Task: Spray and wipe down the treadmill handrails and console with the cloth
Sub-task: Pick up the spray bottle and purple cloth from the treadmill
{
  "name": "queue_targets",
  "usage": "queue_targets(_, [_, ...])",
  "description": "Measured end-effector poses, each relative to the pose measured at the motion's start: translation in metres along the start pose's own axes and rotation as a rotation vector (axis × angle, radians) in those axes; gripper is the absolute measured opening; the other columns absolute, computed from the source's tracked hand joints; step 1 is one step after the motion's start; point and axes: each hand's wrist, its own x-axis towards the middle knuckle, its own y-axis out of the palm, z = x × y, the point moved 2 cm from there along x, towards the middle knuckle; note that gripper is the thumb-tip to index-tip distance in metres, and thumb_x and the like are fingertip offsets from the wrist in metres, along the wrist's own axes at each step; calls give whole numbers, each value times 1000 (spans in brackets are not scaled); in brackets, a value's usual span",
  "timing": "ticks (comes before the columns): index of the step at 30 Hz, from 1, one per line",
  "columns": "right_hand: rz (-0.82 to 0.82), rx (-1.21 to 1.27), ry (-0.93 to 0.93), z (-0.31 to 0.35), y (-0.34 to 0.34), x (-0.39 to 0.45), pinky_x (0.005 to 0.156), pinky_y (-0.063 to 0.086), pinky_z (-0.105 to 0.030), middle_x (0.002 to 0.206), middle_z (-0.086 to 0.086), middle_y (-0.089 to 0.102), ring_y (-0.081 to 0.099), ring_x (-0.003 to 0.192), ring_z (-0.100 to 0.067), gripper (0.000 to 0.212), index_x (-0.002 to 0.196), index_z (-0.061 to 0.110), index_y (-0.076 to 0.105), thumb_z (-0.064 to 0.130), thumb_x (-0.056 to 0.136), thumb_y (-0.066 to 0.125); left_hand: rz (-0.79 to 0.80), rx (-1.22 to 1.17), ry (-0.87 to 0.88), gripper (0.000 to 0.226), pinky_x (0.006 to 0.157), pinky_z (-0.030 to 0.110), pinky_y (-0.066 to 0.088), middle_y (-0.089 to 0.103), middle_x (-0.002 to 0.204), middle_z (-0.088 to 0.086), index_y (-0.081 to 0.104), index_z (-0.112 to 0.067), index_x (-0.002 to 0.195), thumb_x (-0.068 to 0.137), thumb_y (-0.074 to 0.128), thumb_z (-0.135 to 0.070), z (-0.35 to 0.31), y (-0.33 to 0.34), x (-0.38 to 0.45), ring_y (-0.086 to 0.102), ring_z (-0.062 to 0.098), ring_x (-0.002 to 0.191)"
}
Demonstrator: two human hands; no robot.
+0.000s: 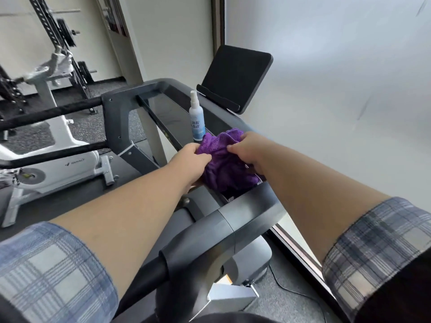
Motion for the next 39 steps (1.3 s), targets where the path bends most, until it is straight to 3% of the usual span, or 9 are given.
queue_targets(3, [-9, 81, -10, -2, -3, -5, 94, 54, -43, 108, -13, 61, 58, 94, -27, 34, 121, 6, 61, 22, 92, 62, 27, -28, 10, 8, 46, 16, 50, 66, 93, 3, 56, -23, 95, 98, 56, -15, 3, 0, -2, 60, 11, 68])
queue_targets(10, [-119, 297, -7, -9, -5, -16, 88, 57, -52, 112, -22, 63, 65, 102, -38, 18, 105, 8, 57, 9, 88, 50, 24, -210, -5, 12, 66, 30, 58, 71, 91, 0, 61, -20, 98, 97, 60, -32, -2, 3, -8, 69, 14, 77])
queue_targets(13, [-110, 462, 9, -16, -2, -15, 85, 58, -53, 110, -20, 64, 65, 94, -35, 30, 109, 6, 58, 16, 80, 53, -129, 99, 194, 16, 83, 38, 55, 70, 96, -3, 61, -28, 97, 87, 67, -39, -2, -1, -6, 67, 19, 92])
queue_targets(17, [70, 625, 26, -15, 3, -19, 76, 55, -35, 102, -11, 64, 62, 86, -26, 16, 105, 13, 63, 23, 93, 64, -230, 469, 343, 18, 74, 29, 44, 64, 96, -7, 58, -26, 105, 89, 63, -34, -11, 0, -14, 60, 18, 87])
queue_targets(21, [-74, 79, -81, -23, -2, -16, 82, 48, -30, 109, -3, 60, 62, 98, -23, 54, 139, 16, 48, 32, 91, 66, -321, 436, 298, 22, 78, 28, 44, 63, 96, -9, 58, -23, 108, 89, 63, -32, -14, -5, -10, 61, 17, 92])
queue_targets(24, [-110, -10, -134, -23, -6, -18, 72, 41, -27, 92, -2, 66, 58, 83, -21, 33, 117, 13, 65, 37, 96, 56, -286, 452, 343, 21, 85, 31, 50, 65, 99, -10, 58, -24, 107, 89, 63, -33, -14, -5, -8, 62, 15, 94])
queue_targets(28, [-26, 228, -55, -16, -10, -23, 85, 49, -34, 89, -2, 66, 62, 86, -23, 63, 100, 14, 66, 73, 88, 46, -83, 665, 575, 18, 79, 22, 41, 61, 102, -10, 62, -32, 106, 89, 65, -25, -12, 6, -17, 58, 10, 93])
queue_targets(35, [-142, -288, -166, -19, -22, -21, 62, 48, -31, 87, -10, 61, 59, 74, -27, 25, 112, 5, 53, 7, 88, 56, 200, 885, 820, 29, 103, 25, 38, 67, 123, -3, 74, -21, 108, 94, 60, -41, -10, 13, -23, 55, 12, 118])
queue_targets(39, [-168, -427, -171, -21, -23, -19, 61, 40, -32, 85, -6, 55, 53, 69, -24, 37, 112, 9, 39, 20, 88, 66, -116, 615, 626, 23, 88, 30, 47, 65, 97, -5, 69, -25, 92, 94, 53, -41, -14, 7, -16, 59, 11, 91])
